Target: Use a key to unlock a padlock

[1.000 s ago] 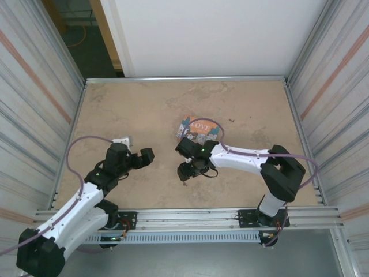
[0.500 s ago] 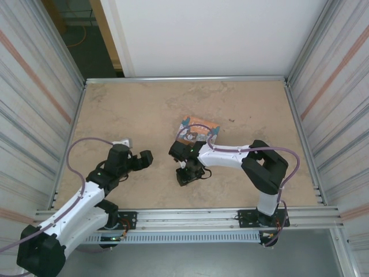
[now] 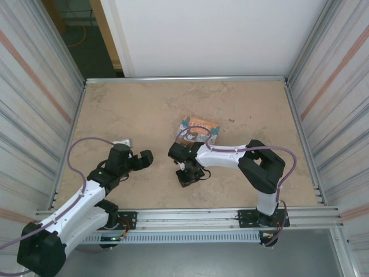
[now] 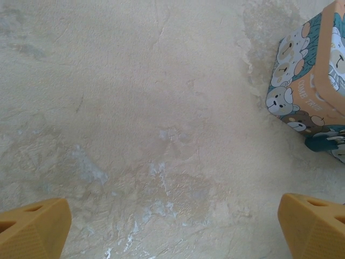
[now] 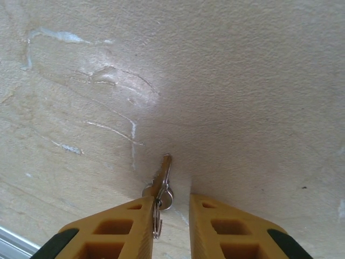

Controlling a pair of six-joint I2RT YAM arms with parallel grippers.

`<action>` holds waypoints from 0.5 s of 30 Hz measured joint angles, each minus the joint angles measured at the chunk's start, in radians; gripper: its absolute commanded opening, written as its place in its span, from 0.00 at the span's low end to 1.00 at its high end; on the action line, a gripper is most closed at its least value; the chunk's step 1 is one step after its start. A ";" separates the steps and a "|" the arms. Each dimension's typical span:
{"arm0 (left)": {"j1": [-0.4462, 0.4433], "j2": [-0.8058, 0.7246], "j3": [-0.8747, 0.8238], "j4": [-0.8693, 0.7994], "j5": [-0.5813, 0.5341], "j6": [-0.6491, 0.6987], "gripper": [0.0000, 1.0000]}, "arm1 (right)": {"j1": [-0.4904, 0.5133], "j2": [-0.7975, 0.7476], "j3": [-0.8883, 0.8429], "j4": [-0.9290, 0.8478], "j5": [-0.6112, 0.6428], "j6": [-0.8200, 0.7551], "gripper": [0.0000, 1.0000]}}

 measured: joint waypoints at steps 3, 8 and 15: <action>0.000 0.000 0.000 0.002 0.000 0.000 0.99 | 0.000 0.005 0.006 -0.010 0.006 0.000 0.15; 0.000 0.000 0.000 0.002 -0.007 0.000 0.99 | 0.000 0.006 0.008 0.006 -0.004 0.010 0.01; 0.005 0.000 0.000 0.002 -0.005 0.000 0.99 | -0.006 -0.032 -0.039 0.073 -0.002 0.011 0.00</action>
